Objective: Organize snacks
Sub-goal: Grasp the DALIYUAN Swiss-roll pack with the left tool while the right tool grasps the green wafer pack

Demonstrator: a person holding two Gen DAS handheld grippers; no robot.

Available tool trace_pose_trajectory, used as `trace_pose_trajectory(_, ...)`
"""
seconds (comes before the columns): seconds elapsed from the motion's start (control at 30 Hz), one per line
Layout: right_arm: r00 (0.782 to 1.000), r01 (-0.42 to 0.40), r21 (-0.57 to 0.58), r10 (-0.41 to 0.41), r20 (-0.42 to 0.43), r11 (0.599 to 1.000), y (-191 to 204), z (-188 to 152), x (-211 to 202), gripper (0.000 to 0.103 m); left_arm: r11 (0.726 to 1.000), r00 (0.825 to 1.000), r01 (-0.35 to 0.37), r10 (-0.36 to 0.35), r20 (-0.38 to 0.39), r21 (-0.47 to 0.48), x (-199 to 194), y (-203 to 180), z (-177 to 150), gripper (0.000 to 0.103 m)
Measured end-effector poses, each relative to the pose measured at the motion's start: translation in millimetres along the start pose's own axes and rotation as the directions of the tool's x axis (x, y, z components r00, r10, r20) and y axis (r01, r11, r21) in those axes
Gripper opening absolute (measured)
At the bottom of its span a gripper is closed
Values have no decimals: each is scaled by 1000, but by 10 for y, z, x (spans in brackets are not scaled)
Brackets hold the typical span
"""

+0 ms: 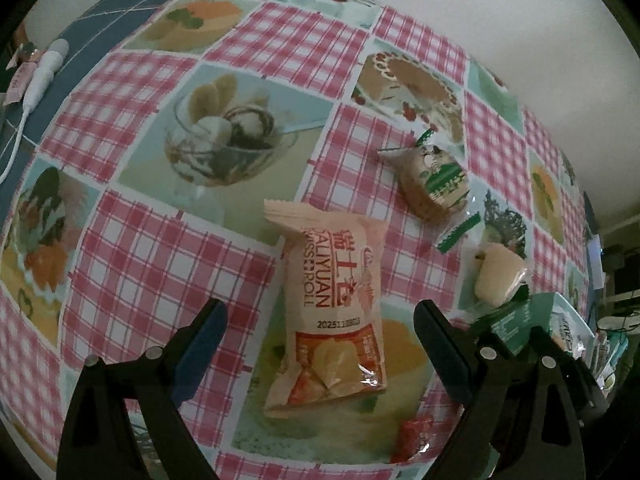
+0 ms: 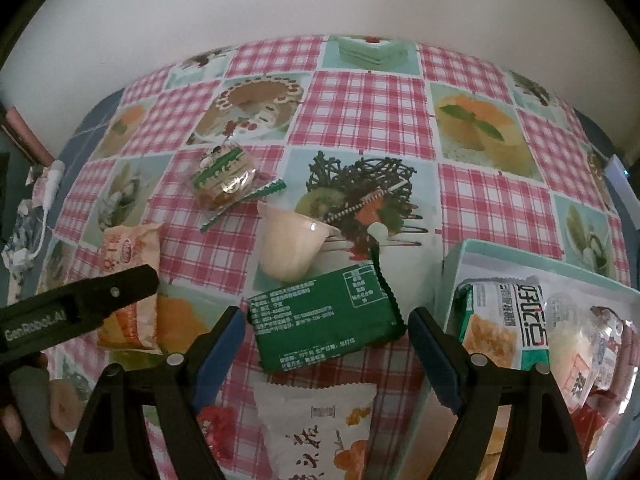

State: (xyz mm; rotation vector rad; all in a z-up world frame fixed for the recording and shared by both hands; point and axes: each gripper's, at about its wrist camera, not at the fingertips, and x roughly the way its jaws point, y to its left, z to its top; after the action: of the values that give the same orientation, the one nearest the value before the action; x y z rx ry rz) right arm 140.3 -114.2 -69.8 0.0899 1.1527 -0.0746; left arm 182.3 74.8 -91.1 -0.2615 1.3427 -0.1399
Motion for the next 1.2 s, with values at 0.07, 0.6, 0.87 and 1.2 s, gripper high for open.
trace_pose_trajectory(0.07, 1000, 15, -18, -15, 4, 1000, 33, -10, 17, 86, 1000, 1000, -12, 12, 1, 7, 1, -3, -1, 94)
trace_pose_trajectory(0.6, 998, -53, -23, 52, -33, 998, 97, -21, 42, 86, 1000, 1000, -25, 25, 0, 9, 18, -17, 20, 94)
trace_pose_trajectory(0.87, 999, -21, -5, 20, -38, 1000, 78, -31, 68, 74, 1000, 1000, -5, 5, 14, -23, -22, 35, 11, 81)
trace_pose_trajectory(1.2, 999, -13, 38, 14, -29, 999, -7, 1, -10, 72, 1000, 999, 5, -6, 51, 10, -146, -68, 11, 36)
